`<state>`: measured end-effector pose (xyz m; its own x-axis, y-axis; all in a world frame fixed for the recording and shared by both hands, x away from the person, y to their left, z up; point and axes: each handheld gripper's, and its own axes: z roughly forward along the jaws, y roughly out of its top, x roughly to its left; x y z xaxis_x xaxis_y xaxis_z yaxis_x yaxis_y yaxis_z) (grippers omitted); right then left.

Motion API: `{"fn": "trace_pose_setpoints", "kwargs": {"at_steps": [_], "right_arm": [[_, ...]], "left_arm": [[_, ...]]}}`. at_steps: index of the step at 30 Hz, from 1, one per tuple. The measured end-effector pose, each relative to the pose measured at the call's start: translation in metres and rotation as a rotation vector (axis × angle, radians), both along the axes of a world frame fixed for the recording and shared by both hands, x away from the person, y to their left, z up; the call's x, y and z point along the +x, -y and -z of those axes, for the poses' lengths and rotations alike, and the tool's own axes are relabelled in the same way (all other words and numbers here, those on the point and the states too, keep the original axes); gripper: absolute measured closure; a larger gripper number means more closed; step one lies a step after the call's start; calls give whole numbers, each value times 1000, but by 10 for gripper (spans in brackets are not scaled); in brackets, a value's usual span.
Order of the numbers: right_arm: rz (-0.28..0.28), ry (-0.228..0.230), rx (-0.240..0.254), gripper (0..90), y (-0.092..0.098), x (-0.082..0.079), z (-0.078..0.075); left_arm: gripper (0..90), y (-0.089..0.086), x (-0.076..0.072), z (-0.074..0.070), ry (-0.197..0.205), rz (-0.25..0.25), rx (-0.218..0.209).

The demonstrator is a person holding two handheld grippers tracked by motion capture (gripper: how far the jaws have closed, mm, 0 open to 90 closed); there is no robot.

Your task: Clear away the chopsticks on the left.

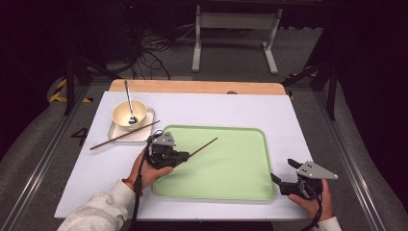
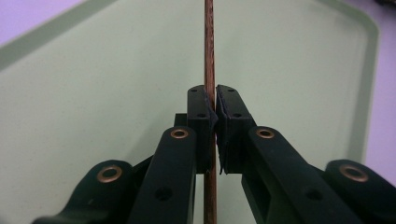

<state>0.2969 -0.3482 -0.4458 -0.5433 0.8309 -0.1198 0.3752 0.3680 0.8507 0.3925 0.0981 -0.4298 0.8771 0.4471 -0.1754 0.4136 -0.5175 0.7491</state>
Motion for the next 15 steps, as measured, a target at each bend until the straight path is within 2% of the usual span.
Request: {"fn": "trace_pose_setpoints", "kwargs": {"at_steps": [1,10,12,15], "right_arm": [[-3,0,-2,169,-1,0,0],[-2,-1,-3,169,-1,0,0],[-5,-1,-4,169,-1,0,0],[-5,-2,-4,169,-1,0,0]], "left_arm": [[851,3,0,3,-4,-2,10],[851,13,2,4,-35,-26,2],[851,16,2,6,-40,-9,14],[850,18,2,11,-51,-13,27]]}}
